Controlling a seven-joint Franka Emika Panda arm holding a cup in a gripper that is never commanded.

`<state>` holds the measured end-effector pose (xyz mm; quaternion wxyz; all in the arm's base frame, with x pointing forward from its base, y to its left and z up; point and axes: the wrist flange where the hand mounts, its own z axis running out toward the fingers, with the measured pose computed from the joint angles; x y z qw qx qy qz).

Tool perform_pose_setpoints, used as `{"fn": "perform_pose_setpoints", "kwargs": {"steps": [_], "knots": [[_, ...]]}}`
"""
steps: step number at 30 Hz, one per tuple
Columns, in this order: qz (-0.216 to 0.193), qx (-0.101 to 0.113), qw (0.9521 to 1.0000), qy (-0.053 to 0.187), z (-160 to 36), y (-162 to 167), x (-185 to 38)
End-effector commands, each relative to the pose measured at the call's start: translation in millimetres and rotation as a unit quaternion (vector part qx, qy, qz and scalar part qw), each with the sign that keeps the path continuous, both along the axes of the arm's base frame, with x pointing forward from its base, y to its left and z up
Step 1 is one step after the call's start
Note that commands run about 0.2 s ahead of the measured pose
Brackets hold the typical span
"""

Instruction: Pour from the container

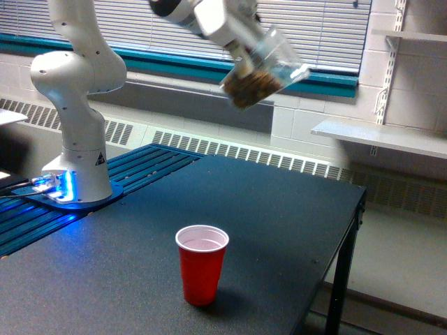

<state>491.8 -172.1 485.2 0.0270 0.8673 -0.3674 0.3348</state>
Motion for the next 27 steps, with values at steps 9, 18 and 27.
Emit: {"fn": "perform_pose_setpoints", "kwargs": {"steps": [9,18,27], "knots": [[-0.014,-0.019,0.9976,0.064,-55.9,-35,-54],[-0.040,-0.031,0.9943,0.094,-85.3,-43,-74],[-0.037,-0.051,0.9894,0.131,-106.9,-41,-83]]}}
